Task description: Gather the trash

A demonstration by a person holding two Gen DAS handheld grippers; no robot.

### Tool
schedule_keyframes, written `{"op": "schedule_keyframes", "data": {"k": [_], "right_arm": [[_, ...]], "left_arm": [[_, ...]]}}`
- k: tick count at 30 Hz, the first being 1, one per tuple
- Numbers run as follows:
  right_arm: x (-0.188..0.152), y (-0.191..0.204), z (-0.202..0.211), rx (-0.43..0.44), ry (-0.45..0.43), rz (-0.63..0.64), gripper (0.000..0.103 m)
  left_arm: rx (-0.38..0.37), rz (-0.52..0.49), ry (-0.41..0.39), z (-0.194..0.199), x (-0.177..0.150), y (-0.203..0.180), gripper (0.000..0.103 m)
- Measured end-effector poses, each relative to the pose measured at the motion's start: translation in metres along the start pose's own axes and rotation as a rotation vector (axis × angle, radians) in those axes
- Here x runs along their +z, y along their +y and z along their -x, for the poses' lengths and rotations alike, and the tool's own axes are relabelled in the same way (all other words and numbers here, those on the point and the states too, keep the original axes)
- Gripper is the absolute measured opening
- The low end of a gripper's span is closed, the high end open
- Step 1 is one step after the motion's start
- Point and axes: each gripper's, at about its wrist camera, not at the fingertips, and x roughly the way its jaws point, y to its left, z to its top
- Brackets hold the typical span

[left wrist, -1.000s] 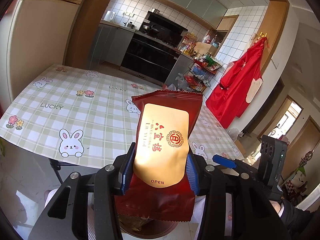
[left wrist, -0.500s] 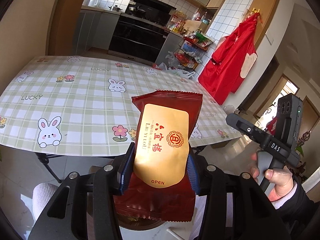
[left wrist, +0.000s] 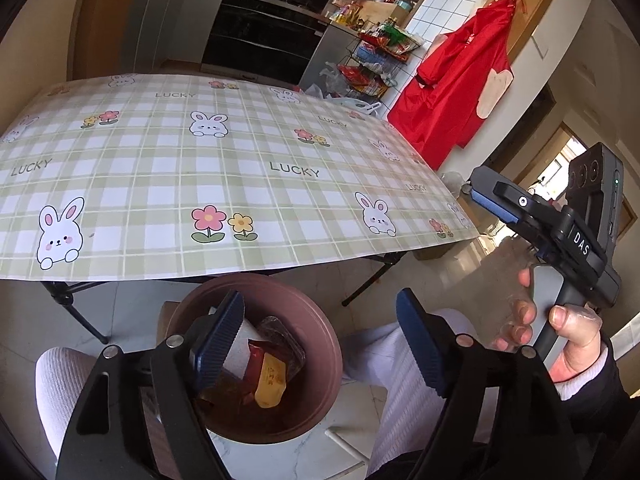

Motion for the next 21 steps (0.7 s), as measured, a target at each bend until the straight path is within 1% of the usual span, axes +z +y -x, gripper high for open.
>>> {"op": "schedule_keyframes", "data": {"k": [3,5,7,10,13,15,18,21], "right_arm": [[0.002,0.005,-0.002,-0.015,0.019,0.025,0.097],[0.004,0.009,-0.004,-0.049,0.042,0.056,0.097],[0.007,0.012,-0.006,-0.087,0.063,0.095,0.097],[0.016,0.016,-0.002,-0.129,0.076,0.137,0.097],[0.028,0.020,0.007,-0.152,0.066,0.160,0.097],[0.036,0.023,0.015,-0.168,0.054,0.182,0.097],[0.048,0.029,0.026,-0.199,0.034,0.216,0.097],[0.059,0.035,0.038,-0.223,0.002,0.233,0.097]], "left_arm": [[0.038,-0.014,-0.025,0.008,0.004,0.003,0.082],[0.074,-0.038,-0.047,0.015,0.009,0.003,0.084],[0.118,-0.069,-0.075,0.024,0.016,0.003,0.090],[0.192,-0.132,-0.136,0.043,0.029,0.001,0.095],[0.289,-0.195,-0.208,0.064,0.044,-0.003,0.097],[0.331,-0.228,-0.249,0.077,0.053,-0.006,0.097],[0.368,-0.266,-0.301,0.095,0.065,-0.012,0.097],[0.357,-0.308,-0.325,0.108,0.075,-0.020,0.097]]}}
